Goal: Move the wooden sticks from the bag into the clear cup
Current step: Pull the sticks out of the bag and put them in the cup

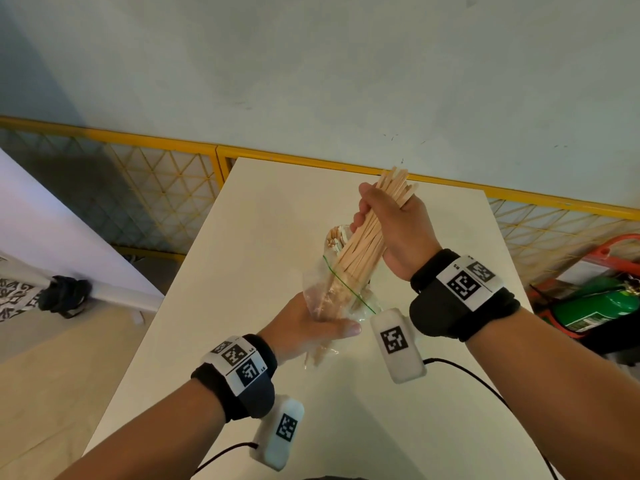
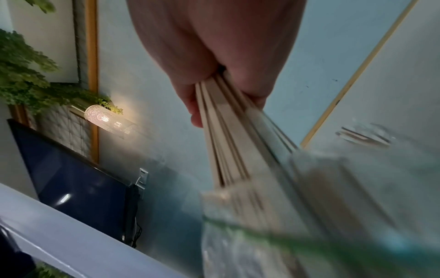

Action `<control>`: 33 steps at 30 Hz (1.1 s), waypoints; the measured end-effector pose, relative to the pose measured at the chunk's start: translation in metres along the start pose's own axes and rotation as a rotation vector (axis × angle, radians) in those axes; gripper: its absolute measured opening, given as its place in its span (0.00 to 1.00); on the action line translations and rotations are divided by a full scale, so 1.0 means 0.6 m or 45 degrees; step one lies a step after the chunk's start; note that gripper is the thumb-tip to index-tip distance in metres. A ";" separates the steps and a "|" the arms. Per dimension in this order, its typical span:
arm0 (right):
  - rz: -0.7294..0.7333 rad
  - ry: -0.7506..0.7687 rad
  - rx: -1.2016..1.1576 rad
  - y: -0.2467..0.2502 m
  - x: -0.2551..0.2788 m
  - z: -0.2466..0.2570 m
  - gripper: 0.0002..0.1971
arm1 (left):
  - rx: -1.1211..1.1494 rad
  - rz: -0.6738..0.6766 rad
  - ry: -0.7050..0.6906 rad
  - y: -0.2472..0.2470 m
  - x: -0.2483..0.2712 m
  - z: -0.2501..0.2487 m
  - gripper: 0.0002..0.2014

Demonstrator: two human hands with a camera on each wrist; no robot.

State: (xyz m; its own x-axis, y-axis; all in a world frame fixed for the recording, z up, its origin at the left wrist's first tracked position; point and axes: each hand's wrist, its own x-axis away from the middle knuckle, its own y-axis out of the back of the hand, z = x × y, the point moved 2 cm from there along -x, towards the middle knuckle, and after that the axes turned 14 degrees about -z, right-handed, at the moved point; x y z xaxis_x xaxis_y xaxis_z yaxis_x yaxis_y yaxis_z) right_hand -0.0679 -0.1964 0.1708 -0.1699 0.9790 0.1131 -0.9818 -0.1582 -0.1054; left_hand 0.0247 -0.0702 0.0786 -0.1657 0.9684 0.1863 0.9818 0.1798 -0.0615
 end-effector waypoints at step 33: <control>-0.354 0.028 -0.504 0.025 -0.156 0.071 0.10 | -0.003 -0.136 0.033 0.069 -0.063 0.051 0.16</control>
State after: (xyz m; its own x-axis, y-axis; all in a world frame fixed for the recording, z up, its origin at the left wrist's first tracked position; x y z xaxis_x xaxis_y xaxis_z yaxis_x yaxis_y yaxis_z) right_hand -0.0702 -0.2957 0.2010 0.1006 0.9804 0.1696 -0.8812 0.1670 -0.4422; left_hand 0.0687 -0.0941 0.0392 -0.2668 0.9390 0.2172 0.9589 0.2811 -0.0373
